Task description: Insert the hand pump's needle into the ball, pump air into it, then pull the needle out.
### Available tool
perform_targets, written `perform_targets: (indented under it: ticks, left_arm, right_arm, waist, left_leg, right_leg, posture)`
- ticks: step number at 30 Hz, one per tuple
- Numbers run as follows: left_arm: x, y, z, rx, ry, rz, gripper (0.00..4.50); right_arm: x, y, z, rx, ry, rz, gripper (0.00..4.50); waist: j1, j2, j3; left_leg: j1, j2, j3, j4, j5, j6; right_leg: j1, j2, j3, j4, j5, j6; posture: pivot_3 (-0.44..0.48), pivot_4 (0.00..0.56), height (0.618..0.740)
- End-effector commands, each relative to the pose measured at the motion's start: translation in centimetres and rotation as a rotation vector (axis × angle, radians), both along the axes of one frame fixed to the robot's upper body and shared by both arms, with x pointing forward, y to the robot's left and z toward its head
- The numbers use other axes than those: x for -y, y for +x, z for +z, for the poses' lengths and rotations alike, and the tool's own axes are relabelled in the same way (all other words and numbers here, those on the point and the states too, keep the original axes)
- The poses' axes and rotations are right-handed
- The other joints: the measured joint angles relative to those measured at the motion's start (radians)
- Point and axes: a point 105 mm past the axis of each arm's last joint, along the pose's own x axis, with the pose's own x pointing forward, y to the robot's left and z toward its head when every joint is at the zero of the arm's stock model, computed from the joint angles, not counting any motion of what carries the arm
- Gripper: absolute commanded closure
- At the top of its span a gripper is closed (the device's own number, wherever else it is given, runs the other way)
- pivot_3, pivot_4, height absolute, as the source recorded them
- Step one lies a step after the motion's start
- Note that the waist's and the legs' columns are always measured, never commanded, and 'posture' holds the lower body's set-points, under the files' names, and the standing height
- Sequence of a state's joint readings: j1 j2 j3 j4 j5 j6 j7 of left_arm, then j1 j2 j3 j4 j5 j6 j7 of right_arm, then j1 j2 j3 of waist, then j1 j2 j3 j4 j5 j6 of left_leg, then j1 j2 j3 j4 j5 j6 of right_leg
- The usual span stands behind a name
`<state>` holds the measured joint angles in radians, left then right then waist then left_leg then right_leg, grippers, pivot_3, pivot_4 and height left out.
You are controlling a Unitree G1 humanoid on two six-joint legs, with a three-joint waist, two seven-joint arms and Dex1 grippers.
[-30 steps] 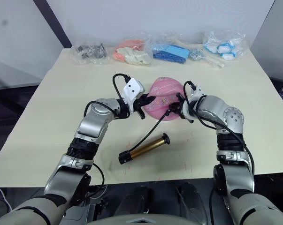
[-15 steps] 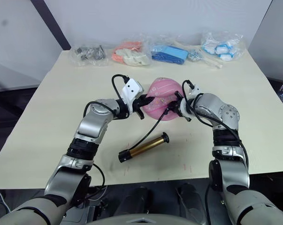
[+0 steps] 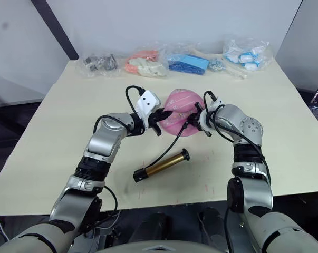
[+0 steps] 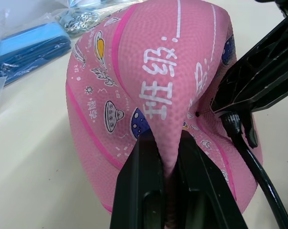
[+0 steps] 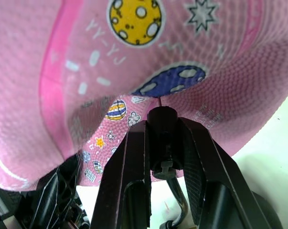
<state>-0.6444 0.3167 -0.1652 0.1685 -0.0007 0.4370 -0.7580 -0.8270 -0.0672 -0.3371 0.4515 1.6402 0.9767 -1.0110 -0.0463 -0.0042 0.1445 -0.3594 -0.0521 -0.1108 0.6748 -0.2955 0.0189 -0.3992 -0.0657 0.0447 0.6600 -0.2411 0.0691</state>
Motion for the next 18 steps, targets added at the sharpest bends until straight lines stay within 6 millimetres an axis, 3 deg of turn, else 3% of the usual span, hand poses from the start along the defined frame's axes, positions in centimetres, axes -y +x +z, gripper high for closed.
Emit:
perform_targets:
  ticks: [1,9,18]
  left_arm:
    - [4.9,-3.2,-1.5,-0.078,-0.023,-0.235,4.47]
    - [4.9,-3.2,-1.7,-0.083,-0.027,-0.228,4.47]
    - [4.4,-2.2,-1.3,-0.084,-0.036,-0.176,4.47]
  right_arm:
    - [0.2,1.1,-0.2,-0.02,0.001,-0.092,4.12]
    - [-0.4,1.2,-0.3,-0.025,-0.002,-0.094,4.12]
    - [-0.3,0.4,0.1,0.092,-0.073,0.016,4.12]
  waist:
    - [0.0,0.0,-0.001]
    - [-0.003,-0.002,-0.003]
    - [-0.009,-0.002,-0.003]
  left_leg:
    - [0.0,0.0,0.0,0.0,0.0,0.0]
    - [0.005,0.001,0.001,-0.004,0.0,0.0]
    - [0.007,0.001,0.002,-0.005,0.0,0.0]
  right_leg:
    - [0.0,0.0,0.0,0.0,0.0,0.0]
    - [0.004,0.001,0.001,-0.002,0.0,0.0]
    - [0.005,0.001,0.002,-0.002,0.0,0.0]
  posture:
    - [0.0,0.15,0.74]
    - [0.0,0.15,0.74]
    - [0.0,0.15,0.74]
